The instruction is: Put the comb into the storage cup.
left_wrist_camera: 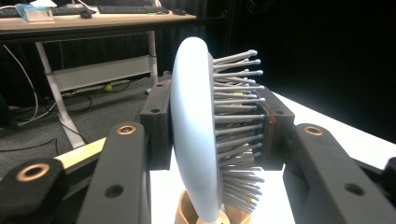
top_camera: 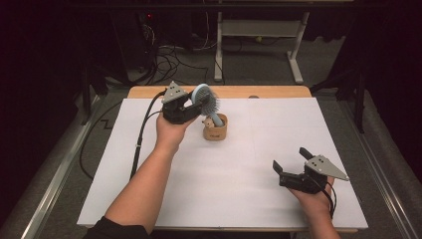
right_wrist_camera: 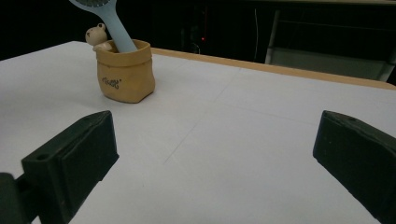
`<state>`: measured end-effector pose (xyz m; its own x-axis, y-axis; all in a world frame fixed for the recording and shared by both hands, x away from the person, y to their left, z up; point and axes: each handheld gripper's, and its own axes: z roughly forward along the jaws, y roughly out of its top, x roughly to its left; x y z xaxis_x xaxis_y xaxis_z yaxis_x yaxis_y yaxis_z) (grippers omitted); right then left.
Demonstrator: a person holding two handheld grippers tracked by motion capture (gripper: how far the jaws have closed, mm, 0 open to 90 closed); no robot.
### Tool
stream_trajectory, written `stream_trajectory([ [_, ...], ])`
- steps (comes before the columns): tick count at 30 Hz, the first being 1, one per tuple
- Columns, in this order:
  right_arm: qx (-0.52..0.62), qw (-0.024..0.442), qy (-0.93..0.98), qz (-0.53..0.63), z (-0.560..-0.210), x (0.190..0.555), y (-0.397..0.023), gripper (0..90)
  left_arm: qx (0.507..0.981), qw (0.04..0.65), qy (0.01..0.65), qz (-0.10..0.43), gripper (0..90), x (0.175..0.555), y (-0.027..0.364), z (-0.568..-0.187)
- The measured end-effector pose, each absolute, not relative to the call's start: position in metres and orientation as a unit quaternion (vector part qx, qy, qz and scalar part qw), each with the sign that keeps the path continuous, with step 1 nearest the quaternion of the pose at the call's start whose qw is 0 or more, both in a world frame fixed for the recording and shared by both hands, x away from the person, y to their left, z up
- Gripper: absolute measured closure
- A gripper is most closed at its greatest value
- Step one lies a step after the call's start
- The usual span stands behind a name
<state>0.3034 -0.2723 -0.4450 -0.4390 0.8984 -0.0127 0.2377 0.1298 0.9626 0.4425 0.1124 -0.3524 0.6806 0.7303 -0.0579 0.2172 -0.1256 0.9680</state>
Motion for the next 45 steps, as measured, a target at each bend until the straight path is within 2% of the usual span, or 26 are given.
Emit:
stream_trajectory([
  [31,0.418,0.323,0.681,0.508,-0.4458,0.3038,-0.2704,0.1,0.720,0.568,0.321,0.238,56.3,0.4386,0.1111,-0.3528],
  [45,0.418,0.323,0.679,0.510,-0.4451,0.3034,-0.2708,0.1,0.718,0.569,0.328,0.228,55.2,0.4426,0.1073,-0.3581],
])
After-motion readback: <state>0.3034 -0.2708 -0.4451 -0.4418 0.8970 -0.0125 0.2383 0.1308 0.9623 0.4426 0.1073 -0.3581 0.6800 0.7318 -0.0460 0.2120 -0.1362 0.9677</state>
